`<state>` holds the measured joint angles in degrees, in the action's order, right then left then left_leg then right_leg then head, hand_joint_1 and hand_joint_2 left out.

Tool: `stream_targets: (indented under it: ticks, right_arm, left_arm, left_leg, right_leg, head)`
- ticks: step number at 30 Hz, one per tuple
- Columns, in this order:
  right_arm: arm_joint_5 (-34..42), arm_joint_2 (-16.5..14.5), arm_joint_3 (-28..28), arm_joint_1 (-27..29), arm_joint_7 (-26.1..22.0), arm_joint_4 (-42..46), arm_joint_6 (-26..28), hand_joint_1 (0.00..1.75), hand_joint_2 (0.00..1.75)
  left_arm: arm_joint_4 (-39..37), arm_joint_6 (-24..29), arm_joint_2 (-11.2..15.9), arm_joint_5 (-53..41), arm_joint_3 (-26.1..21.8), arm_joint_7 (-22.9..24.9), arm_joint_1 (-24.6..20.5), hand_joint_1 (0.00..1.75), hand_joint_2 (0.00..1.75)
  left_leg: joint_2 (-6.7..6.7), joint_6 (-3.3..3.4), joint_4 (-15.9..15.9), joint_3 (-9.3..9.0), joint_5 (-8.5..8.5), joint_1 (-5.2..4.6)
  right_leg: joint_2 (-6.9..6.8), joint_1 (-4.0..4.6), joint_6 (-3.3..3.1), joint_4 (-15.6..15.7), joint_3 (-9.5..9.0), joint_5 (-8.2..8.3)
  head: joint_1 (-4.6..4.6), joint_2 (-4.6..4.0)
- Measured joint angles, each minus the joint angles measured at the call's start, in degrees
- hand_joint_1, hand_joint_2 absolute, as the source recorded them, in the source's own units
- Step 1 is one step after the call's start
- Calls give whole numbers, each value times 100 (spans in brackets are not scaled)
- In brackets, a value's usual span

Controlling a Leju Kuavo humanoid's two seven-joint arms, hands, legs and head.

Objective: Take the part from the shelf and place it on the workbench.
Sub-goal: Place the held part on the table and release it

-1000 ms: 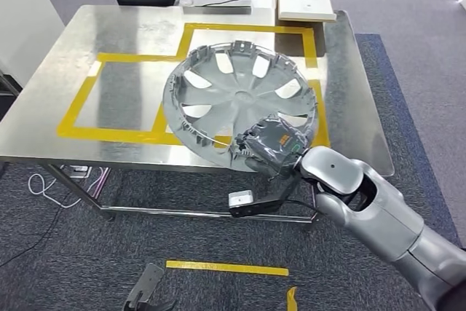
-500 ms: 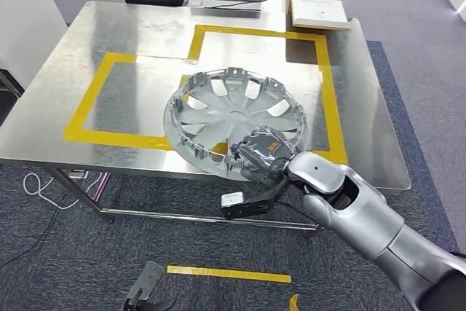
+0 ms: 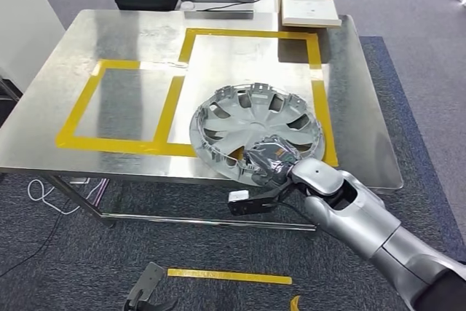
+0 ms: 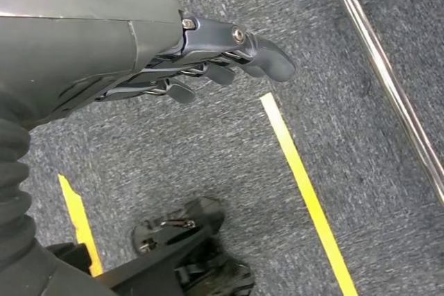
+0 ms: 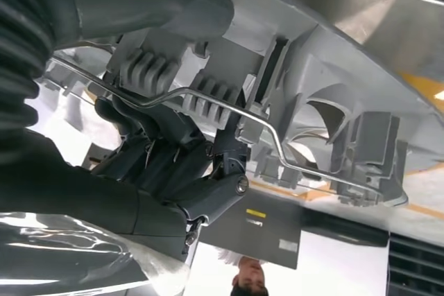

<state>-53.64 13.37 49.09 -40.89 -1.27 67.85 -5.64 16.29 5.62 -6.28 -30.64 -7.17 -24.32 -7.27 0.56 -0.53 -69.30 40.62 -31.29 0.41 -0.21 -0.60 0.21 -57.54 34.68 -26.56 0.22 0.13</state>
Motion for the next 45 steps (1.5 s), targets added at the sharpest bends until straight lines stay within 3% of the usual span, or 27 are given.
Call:
stream_targets:
  ticks: [2,3,5,7,8,12,14,16,17,18,19,21,23,26,28,31,33,34,36,38,42,44,45]
  right_arm:
    - [-11,-38,1,15,2,-141,3,0,0]
    - [-16,-56,1,19,3,-200,9,0,0]
    - [-20,-85,-9,22,13,-283,45,0,0]
    - [-6,-97,-48,31,36,-306,123,0,0]
    - [11,-98,-85,45,53,-287,166,0,0]
    - [180,-57,-350,161,94,77,269,0,0]
    - [278,-5,-520,221,88,360,302,0,0]
    - [372,48,-659,342,72,633,320,0,0]
    - [402,74,-715,422,64,763,326,0,0]
    - [418,105,-763,494,58,882,334,0,0]
    - [425,132,-808,547,55,988,346,0,0]
    - [436,178,-893,593,52,1165,378,0,0]
    - [459,203,-973,633,49,1309,460,0,0]
    - [625,226,-1141,862,34,1571,698,0,0]
    - [784,240,-1318,1066,14,1801,860,0,0]
    - [902,245,-1544,1335,1,2094,979,0,0]
    - [973,246,-1660,1538,4,2238,1028,0,0]
    - [1029,246,-1733,1651,6,2317,1070,0,0]
    - [1178,246,-1904,1859,7,2493,1182,0,0]
    - [1387,245,-2093,2051,-1,2676,1303,0,0]
    - [1765,242,-2435,2439,-29,3002,1488,0,0]
    - [1839,240,-2567,2570,-40,3116,1538,0,0]
    - [1858,239,-2618,2618,-43,3150,1551,0,0]
  left_arm:
    - [-4,-63,14,3,0,-9,7,0,175]
    - [-7,-95,23,5,0,-13,10,0,175]
    - [-9,-94,46,23,-1,-7,12,0,87]
    - [-11,4,61,53,-11,29,11,0,0]
    - [-13,67,65,64,-19,47,19,0,0]
    - [-16,277,82,42,-36,47,91,0,0]
    - [-19,379,84,21,-41,42,102,0,0]
    - [-29,455,78,8,-43,40,118,0,0]
    - [-39,473,75,7,-46,44,133,0,0]
    - [-46,481,74,8,-51,49,148,0,0]
    - [-52,483,73,11,-57,56,161,0,0]
    - [-58,488,71,17,-68,67,170,0,0]
    - [-61,507,67,33,-80,73,169,0,0]
    - [-68,573,54,64,-131,79,185,0,0]
    - [-72,613,50,76,-164,75,210,0,0]
    - [-91,642,50,99,-198,63,243,0,0]
    - [-105,659,51,124,-219,45,266,0,0]
    - [-110,668,51,139,-234,33,277,0,0]
    - [-114,693,51,170,-281,8,292,0,0]
    - [-119,722,48,203,-326,-27,303,0,0]
    - [-142,758,40,257,-419,-102,370,0,0]
    - [-148,758,37,270,-455,-116,385,0,0]
    - [-150,756,35,275,-464,-123,389,0,0]
  left_leg:
    - [-2,-26,-499,242,-128,12]
    - [-3,-30,-469,241,-37,17]
    - [-6,-19,142,-16,351,27]
    - [-6,11,765,-298,570,20]
    - [-4,34,911,-363,581,13]
    - [-8,168,989,-411,562,16]
    - [-16,230,1014,-433,569,30]
    - [-16,256,1014,-435,563,28]
    - [-14,260,1012,-438,560,27]
    - [-12,262,1011,-441,557,26]
    - [-9,262,1009,-446,553,26]
    - [-7,245,1004,-454,544,17]
    - [-11,198,994,-448,544,0]
    - [-13,113,990,-439,555,5]
    - [-15,56,808,-382,386,11]
    - [-21,-10,-143,-54,-167,25]
    - [-22,-24,-513,36,-281,29]
    - [-22,-21,-391,-59,-186,29]
    - [-21,8,324,-458,122,28]
    - [-16,48,906,-753,276,19]
    - [-18,173,1046,-777,336,4]
    - [-29,253,1084,-753,394,22]
    - [-33,276,1085,-730,414,20]
  right_leg:
    - [3,1,-10,-8,-9,-11]
    - [7,1,-9,-14,-13,-17]
    - [19,0,11,-30,-28,-39]
    - [31,21,57,-59,-19,-67]
    - [34,31,84,-67,-10,-75]
    - [35,21,192,-133,32,-161]
    - [34,10,235,-606,260,-441]
    - [31,6,264,-1363,626,-756]
    - [31,5,272,-1604,751,-806]
    - [31,5,273,-1641,784,-750]
    - [30,5,262,-1446,703,-593]
    - [27,13,219,-678,340,-221]
    - [29,32,181,-141,53,-64]
    - [25,41,121,-43,-13,-48]
    - [8,17,53,-11,-29,-16]
    - [1,6,1,1,-37,-1]
    - [2,8,-1,-4,-33,3]
    - [2,8,1,-10,-32,5]
    - [2,9,13,-27,-28,9]
    - [4,31,53,-56,-5,16]
    - [9,23,177,-73,47,15]
    - [13,9,228,-404,203,-253]
    - [14,4,249,-743,343,-469]
  head:
    - [1,0]
    - [1,0]
    - [0,0]
    - [-4,0]
    - [-4,0]
    - [1,0]
    - [17,0]
    - [25,0]
    - [24,0]
    - [27,0]
    - [26,0]
    - [26,0]
    - [17,0]
    - [13,0]
    - [-2,0]
    - [-20,0]
    - [-19,0]
    - [-20,0]
    - [-20,0]
    - [-15,0]
    - [-13,0]
    - [3,0]
    - [12,0]
